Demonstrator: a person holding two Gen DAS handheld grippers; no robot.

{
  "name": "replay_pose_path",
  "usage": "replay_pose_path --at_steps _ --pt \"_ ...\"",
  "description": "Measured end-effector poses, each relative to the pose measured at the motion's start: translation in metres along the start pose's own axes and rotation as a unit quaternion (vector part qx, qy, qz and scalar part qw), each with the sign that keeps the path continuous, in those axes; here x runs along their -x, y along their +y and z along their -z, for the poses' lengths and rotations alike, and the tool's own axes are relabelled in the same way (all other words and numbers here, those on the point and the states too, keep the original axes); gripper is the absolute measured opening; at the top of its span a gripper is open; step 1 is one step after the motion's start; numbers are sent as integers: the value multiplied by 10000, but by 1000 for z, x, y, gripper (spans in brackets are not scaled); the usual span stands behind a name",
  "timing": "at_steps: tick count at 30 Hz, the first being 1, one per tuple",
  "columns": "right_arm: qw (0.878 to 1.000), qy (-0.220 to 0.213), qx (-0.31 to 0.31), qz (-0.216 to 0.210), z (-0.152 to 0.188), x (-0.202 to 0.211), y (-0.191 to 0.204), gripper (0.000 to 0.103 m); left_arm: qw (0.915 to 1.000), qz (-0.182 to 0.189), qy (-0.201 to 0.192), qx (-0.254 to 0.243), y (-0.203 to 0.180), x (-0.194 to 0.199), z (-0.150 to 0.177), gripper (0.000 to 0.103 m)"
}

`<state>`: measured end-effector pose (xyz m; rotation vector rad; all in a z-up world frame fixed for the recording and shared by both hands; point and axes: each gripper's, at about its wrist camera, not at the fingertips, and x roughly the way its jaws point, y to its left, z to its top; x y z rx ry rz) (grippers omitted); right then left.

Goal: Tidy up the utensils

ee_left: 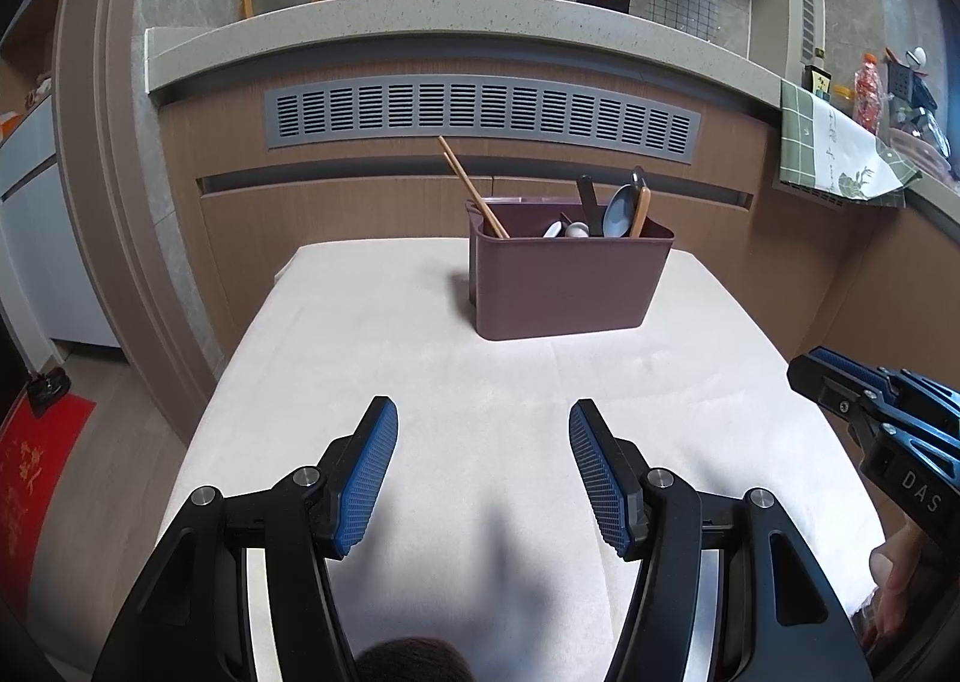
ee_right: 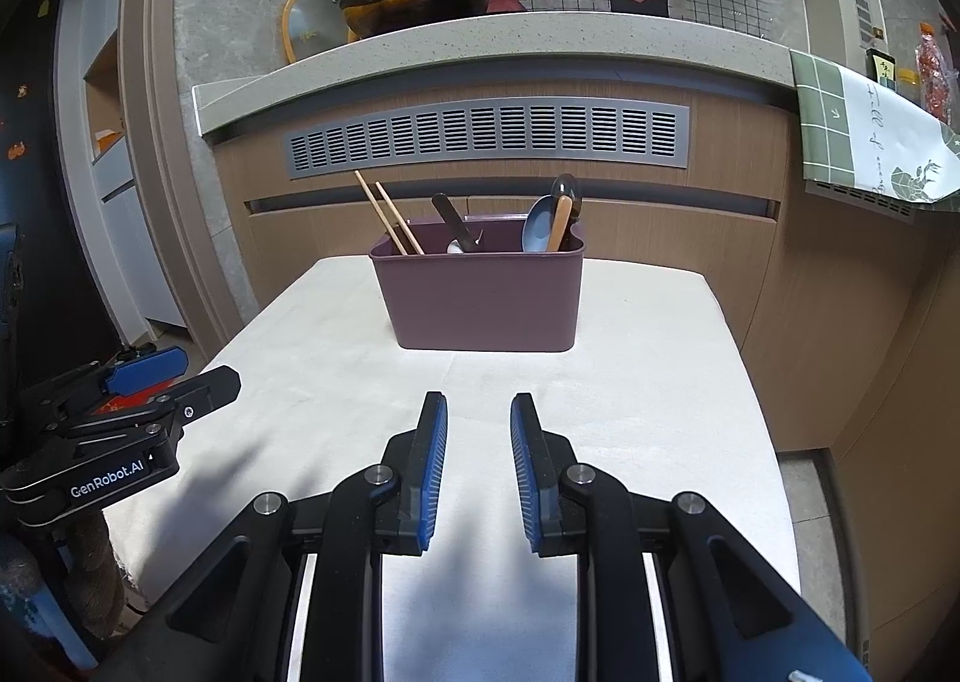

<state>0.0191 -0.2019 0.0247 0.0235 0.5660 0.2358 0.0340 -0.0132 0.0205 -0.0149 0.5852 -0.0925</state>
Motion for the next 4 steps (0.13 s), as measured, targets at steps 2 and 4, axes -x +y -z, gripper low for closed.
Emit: replay_pose_path --at_steps 2,4 --pt "10000 1 -5 40 0 0 -1 20 10000 -19 -32 54 1 0 1 60" --pt "10000 14 -3 61 0 -2 -1 21 9999 -6 -60 113 4 0 1 60"
